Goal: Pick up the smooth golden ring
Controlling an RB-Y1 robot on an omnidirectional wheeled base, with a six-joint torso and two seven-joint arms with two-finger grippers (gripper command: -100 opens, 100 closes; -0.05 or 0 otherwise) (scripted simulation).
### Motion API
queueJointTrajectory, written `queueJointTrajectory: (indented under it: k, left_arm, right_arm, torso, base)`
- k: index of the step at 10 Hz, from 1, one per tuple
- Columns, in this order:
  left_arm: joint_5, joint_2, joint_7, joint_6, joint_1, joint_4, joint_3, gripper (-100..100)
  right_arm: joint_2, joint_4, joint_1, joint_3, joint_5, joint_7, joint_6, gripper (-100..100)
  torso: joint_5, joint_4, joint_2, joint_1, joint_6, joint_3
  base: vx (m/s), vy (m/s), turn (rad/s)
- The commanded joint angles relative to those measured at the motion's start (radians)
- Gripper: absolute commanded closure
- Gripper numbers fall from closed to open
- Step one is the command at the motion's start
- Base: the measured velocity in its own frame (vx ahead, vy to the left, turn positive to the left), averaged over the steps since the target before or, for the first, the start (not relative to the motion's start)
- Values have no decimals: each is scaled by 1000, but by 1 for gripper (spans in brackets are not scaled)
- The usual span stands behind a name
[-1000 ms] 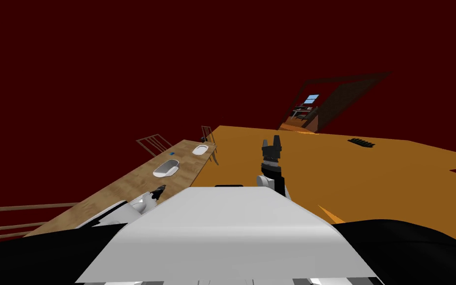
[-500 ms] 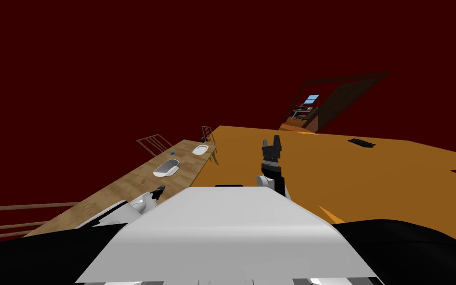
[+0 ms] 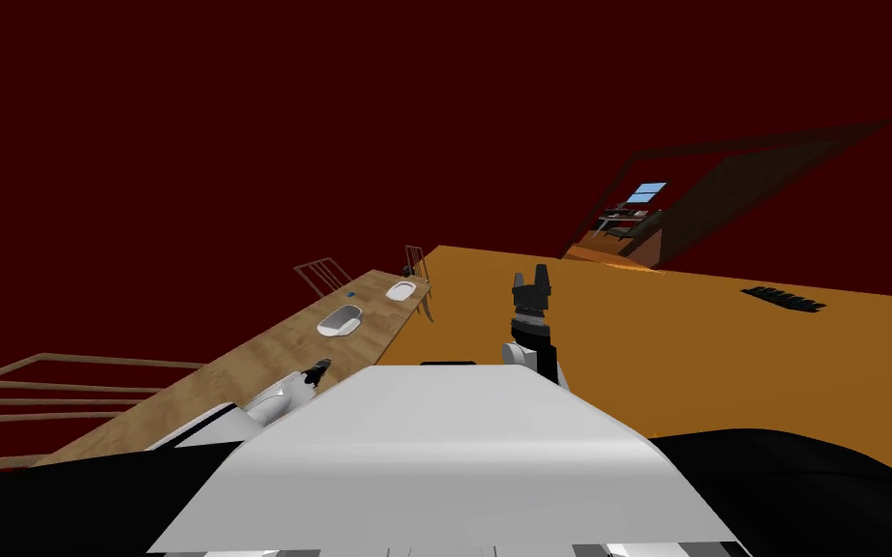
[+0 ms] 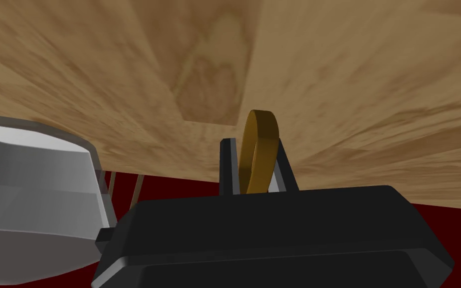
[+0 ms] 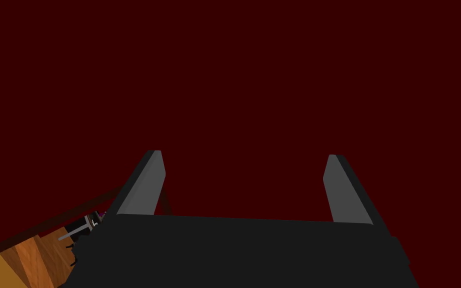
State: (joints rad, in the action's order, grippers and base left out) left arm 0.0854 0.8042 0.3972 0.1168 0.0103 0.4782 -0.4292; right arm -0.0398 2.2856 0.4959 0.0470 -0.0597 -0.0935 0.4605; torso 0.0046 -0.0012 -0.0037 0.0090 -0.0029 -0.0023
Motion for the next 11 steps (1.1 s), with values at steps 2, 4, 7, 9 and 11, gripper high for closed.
queueJointTrajectory:
  k: [2,4,7,9,11]
  left_arm:
    - [-17,-14,-66,20,-11,38,22,100]
    - [-17,-14,-88,20,-11,38,22,100]
    - [-51,-23,-184,96,18,155,68,100]
    - [-68,-27,-240,134,32,223,90,100]
    - [-68,-27,-282,134,32,263,90,100]
  right_arm:
    - [0,0,0,0,0,0,0,0]
    - [0,0,0,0,0,0,0,0]
    - [0,0,0,0,0,0,0,0]
    - [0,0,0,0,0,0,0,0]
    - [0,0,0,0,0,0,0,0]
  torso:
    - [0,0,0,0,1,0]
    - [1,-1,1,1,-2,0]
    - [2,0,1,2,-2,0]
    - [2,-1,0,2,-2,0]
    - [2,0,0,3,-2,0]
  base:
    - [27,11,96]
    - [30,6,79]
    - [48,14,225]
    - [52,8,166]
    - [28,8,95]
